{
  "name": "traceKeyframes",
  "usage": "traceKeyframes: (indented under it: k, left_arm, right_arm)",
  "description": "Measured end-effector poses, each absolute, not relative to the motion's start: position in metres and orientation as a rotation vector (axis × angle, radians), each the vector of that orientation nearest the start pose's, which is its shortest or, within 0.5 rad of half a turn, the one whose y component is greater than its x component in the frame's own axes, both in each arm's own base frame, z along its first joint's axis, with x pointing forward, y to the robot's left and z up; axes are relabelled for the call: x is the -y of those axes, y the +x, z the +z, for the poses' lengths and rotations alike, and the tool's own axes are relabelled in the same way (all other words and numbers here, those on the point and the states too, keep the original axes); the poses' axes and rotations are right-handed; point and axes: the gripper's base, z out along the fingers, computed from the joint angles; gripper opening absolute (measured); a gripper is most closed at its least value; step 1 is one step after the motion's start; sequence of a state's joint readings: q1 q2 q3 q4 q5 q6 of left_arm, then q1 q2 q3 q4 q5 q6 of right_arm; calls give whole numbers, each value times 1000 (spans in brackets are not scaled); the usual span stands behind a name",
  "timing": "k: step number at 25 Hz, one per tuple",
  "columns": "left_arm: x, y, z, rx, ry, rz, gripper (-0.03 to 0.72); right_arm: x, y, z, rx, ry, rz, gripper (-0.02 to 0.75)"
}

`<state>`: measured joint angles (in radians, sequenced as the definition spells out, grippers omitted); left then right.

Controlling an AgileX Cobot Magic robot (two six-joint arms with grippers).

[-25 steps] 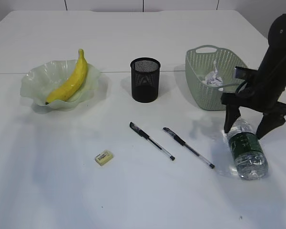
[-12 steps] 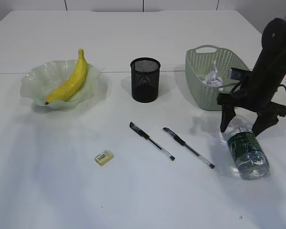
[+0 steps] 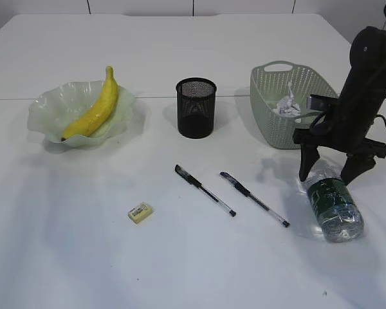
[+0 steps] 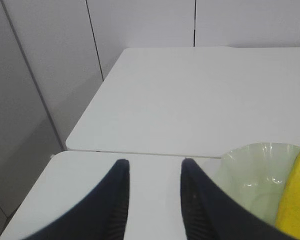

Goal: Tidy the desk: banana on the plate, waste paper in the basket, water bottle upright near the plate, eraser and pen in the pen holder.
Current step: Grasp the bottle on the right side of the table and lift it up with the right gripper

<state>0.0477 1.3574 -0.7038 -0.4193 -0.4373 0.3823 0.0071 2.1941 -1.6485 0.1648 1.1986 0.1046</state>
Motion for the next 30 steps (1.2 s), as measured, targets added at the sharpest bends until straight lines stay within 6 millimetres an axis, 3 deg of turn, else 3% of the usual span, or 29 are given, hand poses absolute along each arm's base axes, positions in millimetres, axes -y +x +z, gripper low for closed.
traceKeyframes:
  k: [22, 30]
  left_arm:
    - [-30, 289, 278, -1715, -172, 189, 236]
    - [-30, 289, 278, -1715, -172, 189, 236]
  right_arm:
    - [-5, 422, 148, -3230, 168, 32, 585]
    - [-5, 422, 148, -3230, 162, 18, 430]
